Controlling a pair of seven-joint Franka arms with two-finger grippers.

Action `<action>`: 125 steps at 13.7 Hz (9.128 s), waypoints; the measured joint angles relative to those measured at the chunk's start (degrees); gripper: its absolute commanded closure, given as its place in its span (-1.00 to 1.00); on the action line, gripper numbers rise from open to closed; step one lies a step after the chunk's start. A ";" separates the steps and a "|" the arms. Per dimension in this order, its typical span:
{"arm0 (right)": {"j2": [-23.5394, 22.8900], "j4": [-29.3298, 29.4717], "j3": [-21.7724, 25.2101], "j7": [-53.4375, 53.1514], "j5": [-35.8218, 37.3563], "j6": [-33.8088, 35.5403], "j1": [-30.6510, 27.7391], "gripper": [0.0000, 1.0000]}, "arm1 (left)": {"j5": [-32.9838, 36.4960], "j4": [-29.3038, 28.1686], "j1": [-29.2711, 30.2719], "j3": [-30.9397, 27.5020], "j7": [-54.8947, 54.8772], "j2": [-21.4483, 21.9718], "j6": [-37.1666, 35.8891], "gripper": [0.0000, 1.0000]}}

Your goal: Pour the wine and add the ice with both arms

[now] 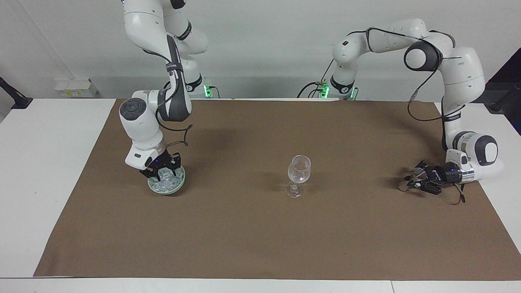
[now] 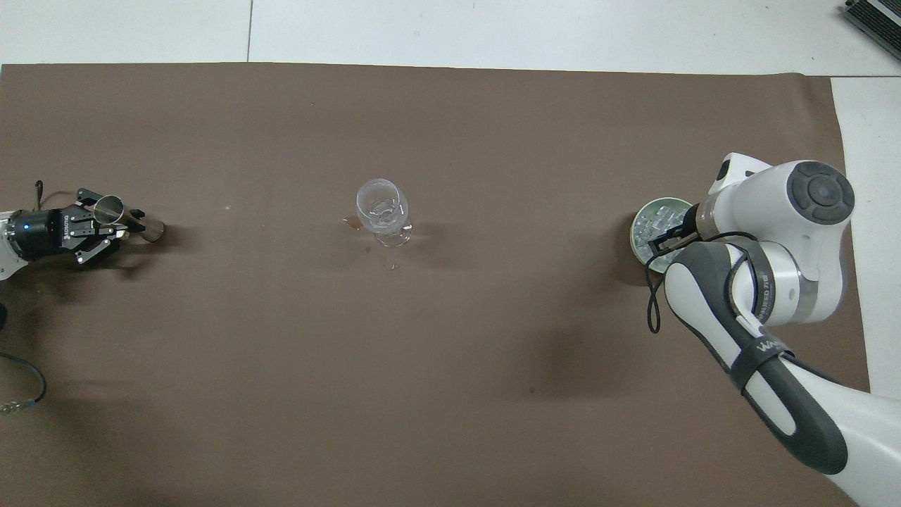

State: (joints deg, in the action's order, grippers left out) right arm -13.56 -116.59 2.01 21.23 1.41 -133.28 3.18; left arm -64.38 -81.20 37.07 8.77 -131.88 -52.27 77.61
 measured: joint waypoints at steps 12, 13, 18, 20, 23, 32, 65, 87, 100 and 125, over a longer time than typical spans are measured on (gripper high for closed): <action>0.00 0.13 0.00 0.00 0.00 0.33 0.00 0.39 | 0.47 0.24 0.10 -0.02 0.00 -0.37 -0.07 0.05; 0.00 0.18 0.00 0.00 0.00 0.34 0.00 0.42 | 0.62 0.44 0.18 -0.04 0.00 -0.37 -0.07 0.03; 0.02 0.50 0.00 0.00 0.00 0.86 0.00 0.94 | 3.14 2.16 1.63 -0.08 0.01 -0.24 -0.10 -0.56; 0.08 1.93 0.00 0.00 -0.03 3.06 0.00 1.00 | 5.58 3.02 2.31 -0.08 0.01 0.33 -0.10 -0.55; 0.29 5.01 0.00 0.00 -0.06 6.76 0.00 1.00 | 10.73 4.53 3.26 -0.30 0.33 3.05 -0.10 -0.53; 2.76 13.64 0.02 -6.44 -0.16 16.97 -0.04 1.00 | 28.38 8.74 -2.54 -0.26 28.94 15.19 -0.29 -0.52; -16.61 43.01 -39.81 -77.59 13.46 10.69 2.09 1.00 | 61.45 -3.35 -31.23 -2.69 136.70 49.86 11.60 -1.00; -20.99 40.76 -42.05 -78.36 17.24 8.76 3.88 1.00 | 62.18 -3.57 -30.76 -2.55 136.66 48.71 12.09 -1.00; -21.60 40.77 -42.05 -78.36 18.76 6.05 3.88 0.98 | 66.07 -3.92 -30.87 -1.84 133.87 48.61 14.28 -1.00; -21.80 40.77 -42.05 -79.39 20.60 4.41 3.87 -1.00 | 64.78 -4.16 -32.35 -0.84 139.64 49.04 11.22 -1.00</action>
State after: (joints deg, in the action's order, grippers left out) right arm -35.37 -75.82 -40.04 -58.15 22.01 -128.87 7.05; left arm 0.40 -85.35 4.73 7.93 7.75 -3.23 88.83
